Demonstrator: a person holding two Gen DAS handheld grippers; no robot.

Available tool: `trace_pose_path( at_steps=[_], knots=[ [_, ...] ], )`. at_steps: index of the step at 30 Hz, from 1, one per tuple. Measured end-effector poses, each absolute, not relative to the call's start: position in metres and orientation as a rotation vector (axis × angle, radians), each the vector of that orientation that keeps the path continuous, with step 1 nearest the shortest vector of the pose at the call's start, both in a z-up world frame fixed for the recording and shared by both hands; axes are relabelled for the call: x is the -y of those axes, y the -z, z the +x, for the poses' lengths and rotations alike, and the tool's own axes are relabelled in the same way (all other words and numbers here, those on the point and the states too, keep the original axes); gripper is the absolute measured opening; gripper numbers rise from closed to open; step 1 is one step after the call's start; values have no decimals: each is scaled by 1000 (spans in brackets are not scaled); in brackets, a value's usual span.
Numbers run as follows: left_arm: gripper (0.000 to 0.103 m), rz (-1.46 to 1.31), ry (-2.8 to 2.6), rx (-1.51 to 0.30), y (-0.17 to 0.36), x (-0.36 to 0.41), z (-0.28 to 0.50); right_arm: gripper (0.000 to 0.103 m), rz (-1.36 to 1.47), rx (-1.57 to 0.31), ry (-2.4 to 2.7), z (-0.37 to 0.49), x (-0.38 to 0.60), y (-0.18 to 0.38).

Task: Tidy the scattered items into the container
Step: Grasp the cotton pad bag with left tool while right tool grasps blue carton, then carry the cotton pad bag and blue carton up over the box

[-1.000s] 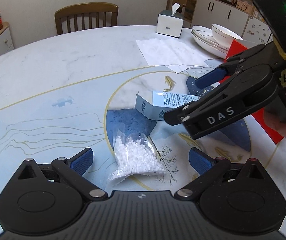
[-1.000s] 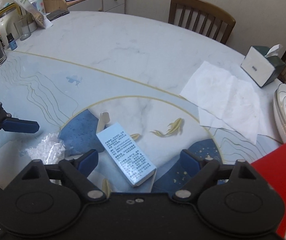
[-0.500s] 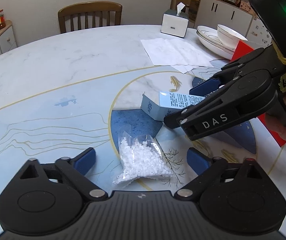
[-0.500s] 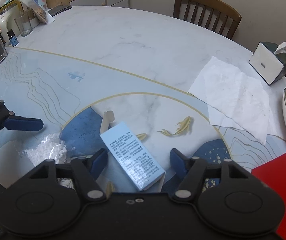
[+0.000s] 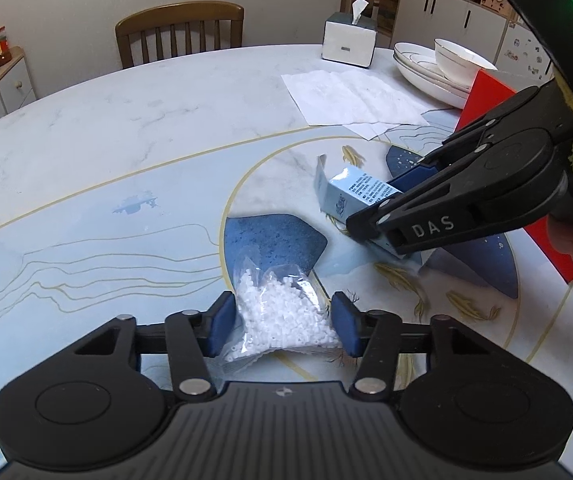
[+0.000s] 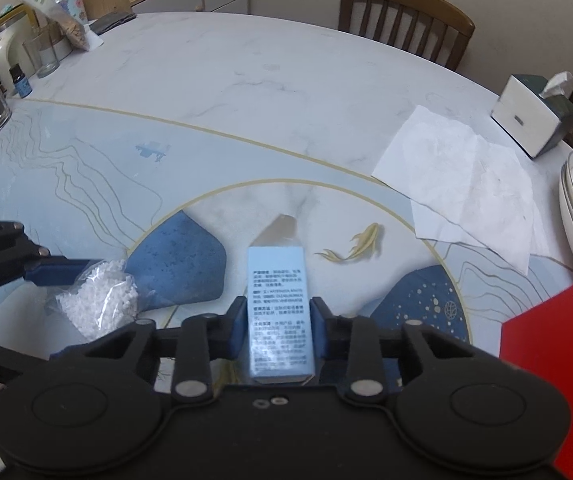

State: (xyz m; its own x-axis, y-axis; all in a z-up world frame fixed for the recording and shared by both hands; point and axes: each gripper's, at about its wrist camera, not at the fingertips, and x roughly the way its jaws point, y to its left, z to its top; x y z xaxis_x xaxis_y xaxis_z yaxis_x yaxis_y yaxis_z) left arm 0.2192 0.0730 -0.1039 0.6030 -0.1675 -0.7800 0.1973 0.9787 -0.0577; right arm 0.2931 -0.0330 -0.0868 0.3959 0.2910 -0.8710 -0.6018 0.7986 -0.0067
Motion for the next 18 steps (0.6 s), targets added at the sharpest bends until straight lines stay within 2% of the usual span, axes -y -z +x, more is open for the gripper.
trace_pose_path(
  at_steps=[8, 18],
  knots=[
    [39, 24, 203, -914, 100, -75, 217, 30, -291, -1016, -566, 285, 41, 77],
    [35, 16, 214, -916, 93, -76, 204, 30, -220, -1012, -562, 260, 54, 61]
  ],
)
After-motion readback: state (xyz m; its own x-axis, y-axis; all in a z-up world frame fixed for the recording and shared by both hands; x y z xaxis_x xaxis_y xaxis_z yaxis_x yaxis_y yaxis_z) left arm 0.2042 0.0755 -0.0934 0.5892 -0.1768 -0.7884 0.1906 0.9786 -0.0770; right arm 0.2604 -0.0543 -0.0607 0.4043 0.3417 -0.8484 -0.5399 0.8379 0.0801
